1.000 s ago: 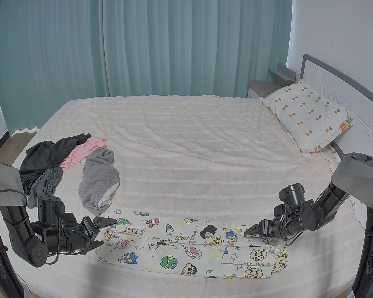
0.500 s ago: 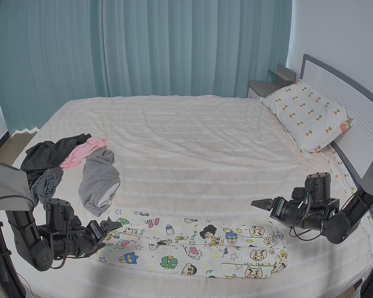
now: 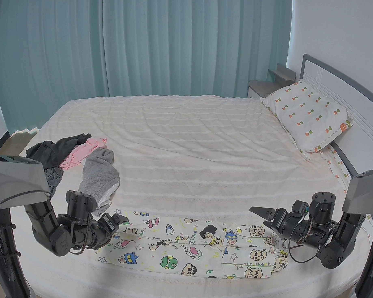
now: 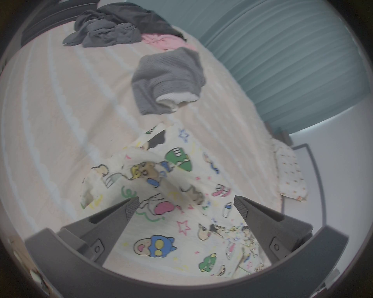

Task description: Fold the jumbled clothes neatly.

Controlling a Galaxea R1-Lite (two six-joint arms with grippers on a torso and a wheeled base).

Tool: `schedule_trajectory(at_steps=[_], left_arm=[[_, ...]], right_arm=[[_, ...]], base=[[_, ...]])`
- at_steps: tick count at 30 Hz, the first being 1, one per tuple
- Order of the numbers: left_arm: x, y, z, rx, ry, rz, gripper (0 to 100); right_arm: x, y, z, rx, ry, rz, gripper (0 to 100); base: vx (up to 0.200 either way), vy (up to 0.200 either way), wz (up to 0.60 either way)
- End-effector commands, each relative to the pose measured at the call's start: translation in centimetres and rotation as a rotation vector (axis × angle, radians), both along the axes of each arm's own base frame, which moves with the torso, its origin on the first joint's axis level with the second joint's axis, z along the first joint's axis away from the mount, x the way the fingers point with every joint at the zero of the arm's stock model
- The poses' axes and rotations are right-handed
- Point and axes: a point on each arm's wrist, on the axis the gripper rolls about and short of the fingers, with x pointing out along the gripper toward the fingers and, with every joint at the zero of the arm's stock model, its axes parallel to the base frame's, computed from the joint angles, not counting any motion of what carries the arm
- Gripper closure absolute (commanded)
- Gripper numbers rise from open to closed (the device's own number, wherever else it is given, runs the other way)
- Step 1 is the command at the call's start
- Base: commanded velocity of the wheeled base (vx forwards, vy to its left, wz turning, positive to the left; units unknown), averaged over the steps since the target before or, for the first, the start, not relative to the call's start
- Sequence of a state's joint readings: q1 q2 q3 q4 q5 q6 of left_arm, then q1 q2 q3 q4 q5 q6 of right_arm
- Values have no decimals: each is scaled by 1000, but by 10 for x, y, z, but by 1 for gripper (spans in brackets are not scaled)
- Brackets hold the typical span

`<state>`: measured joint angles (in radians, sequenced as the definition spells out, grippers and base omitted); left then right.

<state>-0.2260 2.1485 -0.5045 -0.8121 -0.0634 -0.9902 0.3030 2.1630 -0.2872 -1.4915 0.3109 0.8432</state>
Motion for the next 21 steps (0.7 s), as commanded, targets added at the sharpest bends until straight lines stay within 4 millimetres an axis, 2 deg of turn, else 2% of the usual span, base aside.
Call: schedule_trajectory(at_steps=[1,11,21], left_arm=[[46,-17,18,137,149,145,0],[53,-18,19,118,126,229,0],[60,-23,1,123,160,240,0]], right_arm=[[-7,2,-16,-1,43,12,0],[-7,3,-16,-5,40,17,0],[-7,3,-16,-13,35,19,0]], base=[[0,0,0],[0,0,0],[0,0,0]])
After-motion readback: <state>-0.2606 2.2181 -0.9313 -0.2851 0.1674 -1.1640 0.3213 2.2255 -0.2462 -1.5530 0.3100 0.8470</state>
